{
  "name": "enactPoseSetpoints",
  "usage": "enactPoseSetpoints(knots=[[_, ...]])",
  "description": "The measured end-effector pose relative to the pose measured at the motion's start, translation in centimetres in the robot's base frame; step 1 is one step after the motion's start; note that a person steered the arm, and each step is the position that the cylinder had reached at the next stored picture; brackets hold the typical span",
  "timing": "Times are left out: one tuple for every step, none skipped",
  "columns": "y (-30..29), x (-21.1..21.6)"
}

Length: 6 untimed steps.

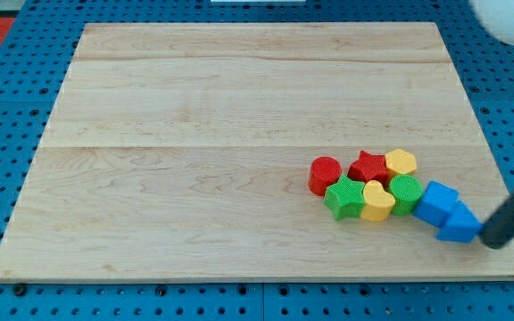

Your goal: Point your arm at the blue triangle

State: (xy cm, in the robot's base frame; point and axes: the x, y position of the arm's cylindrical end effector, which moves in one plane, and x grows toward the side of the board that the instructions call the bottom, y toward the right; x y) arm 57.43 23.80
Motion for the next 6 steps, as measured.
enactPoseSetpoints(knots=[[-4.3,-1.6],[-5.7,-1.6],[4.3,-1.5],[4.0,0.8],[1.1,4.3],[-1.7,3.9]])
